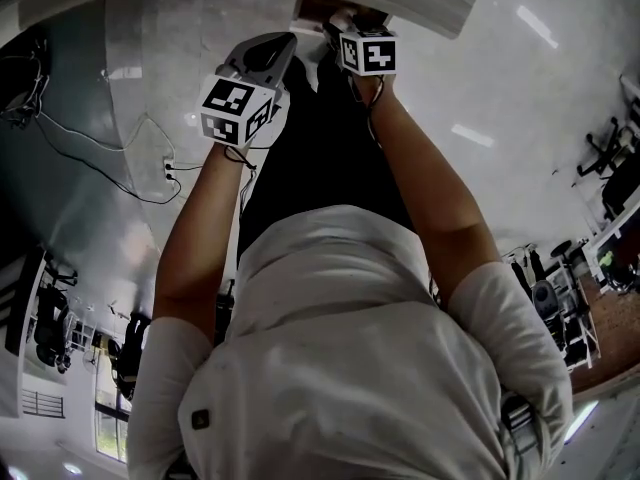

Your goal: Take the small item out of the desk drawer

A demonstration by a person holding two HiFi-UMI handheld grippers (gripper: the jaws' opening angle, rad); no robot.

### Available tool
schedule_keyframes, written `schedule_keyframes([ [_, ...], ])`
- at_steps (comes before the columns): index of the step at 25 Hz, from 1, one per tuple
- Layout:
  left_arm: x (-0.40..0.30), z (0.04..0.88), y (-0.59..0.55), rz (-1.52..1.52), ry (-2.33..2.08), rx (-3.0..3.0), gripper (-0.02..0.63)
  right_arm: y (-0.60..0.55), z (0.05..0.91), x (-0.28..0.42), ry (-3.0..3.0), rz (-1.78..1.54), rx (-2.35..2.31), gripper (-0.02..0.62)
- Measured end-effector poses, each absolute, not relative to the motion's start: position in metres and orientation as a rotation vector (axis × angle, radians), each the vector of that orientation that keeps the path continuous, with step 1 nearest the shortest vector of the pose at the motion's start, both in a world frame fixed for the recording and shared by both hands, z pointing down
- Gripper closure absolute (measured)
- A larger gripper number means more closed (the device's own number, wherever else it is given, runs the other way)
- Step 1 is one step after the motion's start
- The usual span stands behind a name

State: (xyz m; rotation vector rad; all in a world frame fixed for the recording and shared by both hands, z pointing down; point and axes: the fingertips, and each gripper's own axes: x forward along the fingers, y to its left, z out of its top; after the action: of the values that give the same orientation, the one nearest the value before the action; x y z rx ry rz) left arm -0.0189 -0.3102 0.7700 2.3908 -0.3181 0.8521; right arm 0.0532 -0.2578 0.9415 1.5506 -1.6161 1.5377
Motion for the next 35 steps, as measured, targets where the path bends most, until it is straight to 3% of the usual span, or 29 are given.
schedule_keyframes([
  [14,-0.025,0.781,-0.322,0.83,-0.335,2.347,0.591,-0.26,0.963,0.06,-1.468,1.543,1.518,0.333],
  [16,-0.026,0.781,-0.323,0.827,-0.334,2.346,0.591,-0.258,0.966,0.063,-1.426,1.54,1.518,0.372],
  [26,-0.036,0.777,-0.325,0.814,-0.347,2.346,0.591,-0.254,0.96,0.069,-1.45,1.443,1.495,0.42],
  [35,-0.042,0.752,-0.319,0.791,-0.351,2.383,0.591,-0.255,0.924,0.072,-1.517,1.376,1.516,0.433],
])
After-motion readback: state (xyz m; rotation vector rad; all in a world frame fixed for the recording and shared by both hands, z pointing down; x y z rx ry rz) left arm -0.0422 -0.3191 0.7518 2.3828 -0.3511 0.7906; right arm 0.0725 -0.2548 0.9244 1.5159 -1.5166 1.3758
